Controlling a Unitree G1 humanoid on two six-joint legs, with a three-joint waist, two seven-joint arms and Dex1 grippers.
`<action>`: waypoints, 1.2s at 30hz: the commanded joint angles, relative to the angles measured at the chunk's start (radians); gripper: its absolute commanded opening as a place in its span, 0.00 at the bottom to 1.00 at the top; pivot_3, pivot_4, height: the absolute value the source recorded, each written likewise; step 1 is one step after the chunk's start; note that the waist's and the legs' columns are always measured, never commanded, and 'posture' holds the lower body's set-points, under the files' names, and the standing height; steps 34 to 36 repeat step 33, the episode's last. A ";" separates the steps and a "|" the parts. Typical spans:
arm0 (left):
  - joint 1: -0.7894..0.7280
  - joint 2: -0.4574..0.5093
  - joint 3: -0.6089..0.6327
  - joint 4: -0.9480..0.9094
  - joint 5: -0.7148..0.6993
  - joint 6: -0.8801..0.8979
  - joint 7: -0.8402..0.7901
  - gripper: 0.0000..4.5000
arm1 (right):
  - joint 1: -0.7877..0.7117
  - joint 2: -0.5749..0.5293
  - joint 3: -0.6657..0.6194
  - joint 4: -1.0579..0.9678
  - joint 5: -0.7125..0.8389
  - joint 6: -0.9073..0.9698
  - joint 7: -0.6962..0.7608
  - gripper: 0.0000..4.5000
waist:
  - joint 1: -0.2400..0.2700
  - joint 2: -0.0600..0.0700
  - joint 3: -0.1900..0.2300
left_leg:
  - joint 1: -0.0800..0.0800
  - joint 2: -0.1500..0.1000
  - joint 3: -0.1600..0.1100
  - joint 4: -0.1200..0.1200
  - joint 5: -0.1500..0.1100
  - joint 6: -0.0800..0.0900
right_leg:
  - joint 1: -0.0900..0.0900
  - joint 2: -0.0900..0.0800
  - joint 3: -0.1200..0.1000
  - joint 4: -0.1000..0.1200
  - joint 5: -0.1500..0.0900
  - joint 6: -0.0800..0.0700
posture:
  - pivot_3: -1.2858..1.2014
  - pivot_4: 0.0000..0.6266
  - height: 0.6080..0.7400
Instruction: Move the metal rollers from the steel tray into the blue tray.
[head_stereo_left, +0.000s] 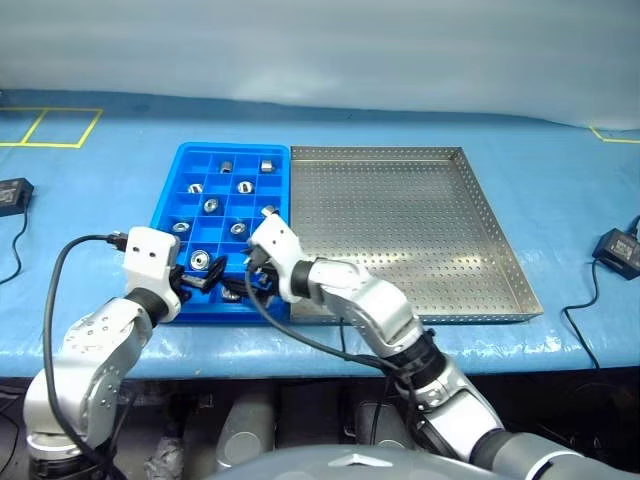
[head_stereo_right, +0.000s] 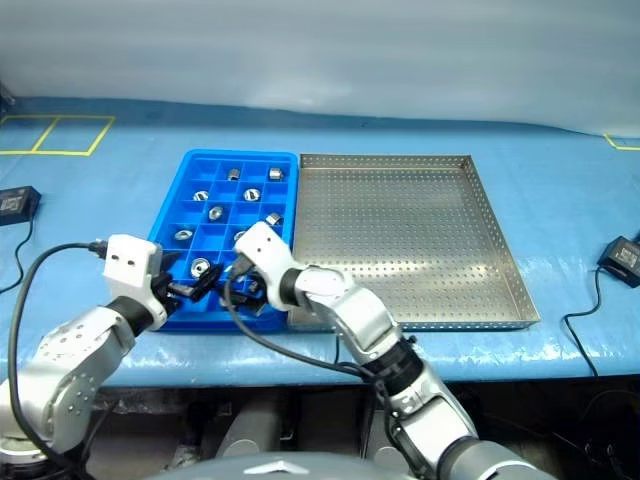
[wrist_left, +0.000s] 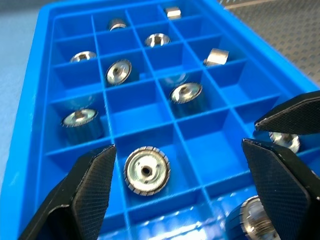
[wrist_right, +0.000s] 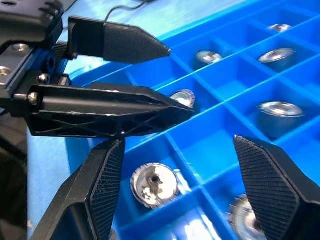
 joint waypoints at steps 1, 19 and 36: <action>-0.054 -0.044 -0.110 0.048 0.006 -0.091 -0.029 0.98 | 0.036 -0.114 -0.149 -0.143 0.018 -0.043 0.017 0.81 | 0.004 0.000 0.000 | 0.000 0.000 0.000 0.000 0.000 0.000 | 0.000 0.000 0.000 0.000 0.000 0.000 | 0.54 0.24 1.00; -0.168 -0.029 -0.242 0.254 0.046 -0.276 -0.175 1.00 | 0.189 -0.427 -0.289 -0.158 0.048 -0.090 0.166 1.00 | -0.048 -0.001 0.000 | 0.000 0.001 0.003 0.001 0.003 0.006 | 0.003 0.004 0.003 0.001 -0.001 -0.001 | 0.51 0.24 1.00; -0.151 -0.016 -0.258 0.258 0.096 -0.298 -0.156 1.00 | 0.164 -0.383 -0.318 -0.146 0.051 -0.121 0.108 1.00 | -0.047 -0.001 0.000 | 0.000 0.002 0.003 0.001 0.003 0.006 | 0.003 0.003 0.003 0.001 -0.001 0.000 | 0.51 0.24 1.00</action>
